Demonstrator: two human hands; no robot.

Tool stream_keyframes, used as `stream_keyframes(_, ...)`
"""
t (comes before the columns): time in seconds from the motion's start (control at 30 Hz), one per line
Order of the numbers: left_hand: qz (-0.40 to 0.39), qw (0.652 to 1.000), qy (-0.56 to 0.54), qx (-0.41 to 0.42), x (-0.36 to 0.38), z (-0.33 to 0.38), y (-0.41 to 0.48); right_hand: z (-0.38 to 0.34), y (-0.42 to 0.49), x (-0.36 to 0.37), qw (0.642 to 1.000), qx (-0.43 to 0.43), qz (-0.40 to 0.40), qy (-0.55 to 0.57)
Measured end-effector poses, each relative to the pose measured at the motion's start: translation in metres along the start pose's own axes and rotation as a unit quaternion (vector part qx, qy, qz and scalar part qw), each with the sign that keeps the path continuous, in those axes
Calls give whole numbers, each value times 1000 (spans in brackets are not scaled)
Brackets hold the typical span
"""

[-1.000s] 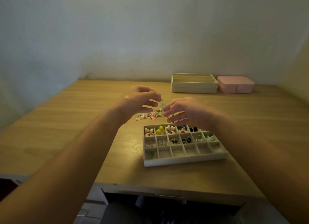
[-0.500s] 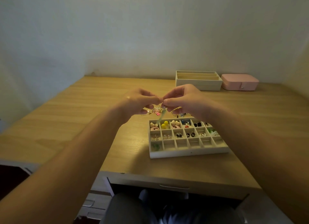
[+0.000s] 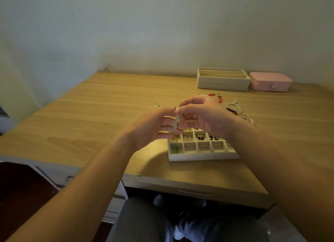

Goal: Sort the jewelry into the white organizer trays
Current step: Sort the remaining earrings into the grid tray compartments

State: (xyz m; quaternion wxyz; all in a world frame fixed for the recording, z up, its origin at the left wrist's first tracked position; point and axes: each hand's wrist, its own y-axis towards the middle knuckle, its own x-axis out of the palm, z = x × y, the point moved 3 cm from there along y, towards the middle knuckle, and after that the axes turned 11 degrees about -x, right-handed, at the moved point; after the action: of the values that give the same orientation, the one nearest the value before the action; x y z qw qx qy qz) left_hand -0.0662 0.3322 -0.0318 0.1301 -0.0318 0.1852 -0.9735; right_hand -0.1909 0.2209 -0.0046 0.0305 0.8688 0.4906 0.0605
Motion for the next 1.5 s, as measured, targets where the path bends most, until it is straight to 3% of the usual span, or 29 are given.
stream_keyframes(0.3,-49,999,-18,2,0,-16,-12,20,-8,-13,998,32,46,10)
stream_keyframes(0.47,58,994,84,24,0,-15,-14,22,-13,-16,996,27,63,-50)
stream_keyframes(0.67,167,959,218,70,-3,-17,-14,21,-17,-11,983,5,41,-179)
stream_keyframes(0.87,185,901,381,96,5,-18,-14,20,-17,-9,966,3,11,-258)
stream_keyframes(1.0,197,881,416,110,7,-18,-14,20,-18,-7,959,15,-21,-282)
stream_keyframes(1.2,196,893,393,101,0,-21,-10,17,-19,-5,961,10,-21,-277)
stream_keyframes(1.5,98,934,326,107,6,-18,-15,8,-19,1,981,-1,-10,-196)
